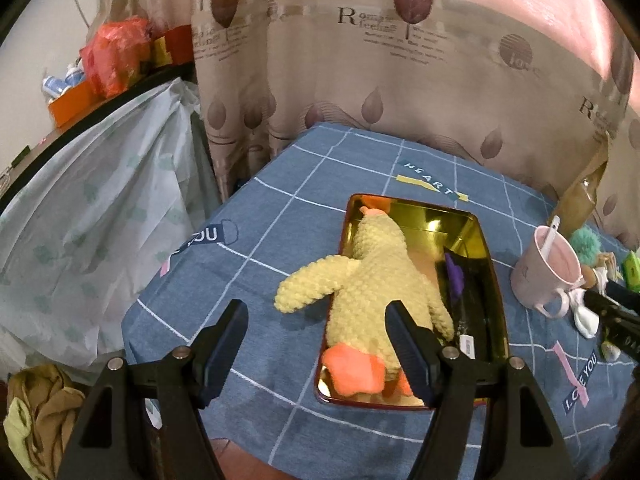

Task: Organize soft objects
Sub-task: 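Grasp a white wrapped packet with the right tool while the left tool grasps a white sock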

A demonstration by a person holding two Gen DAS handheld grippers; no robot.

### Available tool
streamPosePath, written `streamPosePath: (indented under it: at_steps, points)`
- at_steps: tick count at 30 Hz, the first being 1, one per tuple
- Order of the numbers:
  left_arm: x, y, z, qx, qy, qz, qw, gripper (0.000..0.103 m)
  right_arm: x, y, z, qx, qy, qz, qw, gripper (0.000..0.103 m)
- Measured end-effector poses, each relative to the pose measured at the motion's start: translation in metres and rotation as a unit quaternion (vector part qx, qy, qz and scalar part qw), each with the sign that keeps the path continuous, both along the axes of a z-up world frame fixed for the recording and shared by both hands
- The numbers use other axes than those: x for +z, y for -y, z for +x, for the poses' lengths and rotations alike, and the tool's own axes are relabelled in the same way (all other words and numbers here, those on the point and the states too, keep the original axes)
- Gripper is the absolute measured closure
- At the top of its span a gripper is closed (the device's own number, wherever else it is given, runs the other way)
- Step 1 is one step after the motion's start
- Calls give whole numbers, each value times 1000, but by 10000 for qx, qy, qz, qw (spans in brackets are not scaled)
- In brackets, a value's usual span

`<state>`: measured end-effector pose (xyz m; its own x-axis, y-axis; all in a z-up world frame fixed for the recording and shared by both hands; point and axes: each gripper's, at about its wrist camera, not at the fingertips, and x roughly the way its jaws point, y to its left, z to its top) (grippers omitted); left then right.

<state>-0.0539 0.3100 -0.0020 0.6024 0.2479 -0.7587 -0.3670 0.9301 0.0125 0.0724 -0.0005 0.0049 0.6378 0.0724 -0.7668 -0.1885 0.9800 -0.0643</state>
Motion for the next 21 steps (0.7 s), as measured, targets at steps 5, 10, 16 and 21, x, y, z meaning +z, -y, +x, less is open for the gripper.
streamPosePath:
  at_steps: [5,10,16,21]
  points:
    - [1,18,4,-227,-36,101,9997,30,-5,85,-1,-637,-54,-137,9979,39]
    - [-3,46,10,-601,-212,52,9980,30,-20,155,2,-1105,-164,-379,9930,40]
    - [-1,99,28,-1237,-332,22,9918,30,-41,196,11,-1256,-353,-372,9908,47]
    - [1,153,46,-1843,-416,-10,9820,30,-51,216,11,-1320,-393,-221,9902,49]
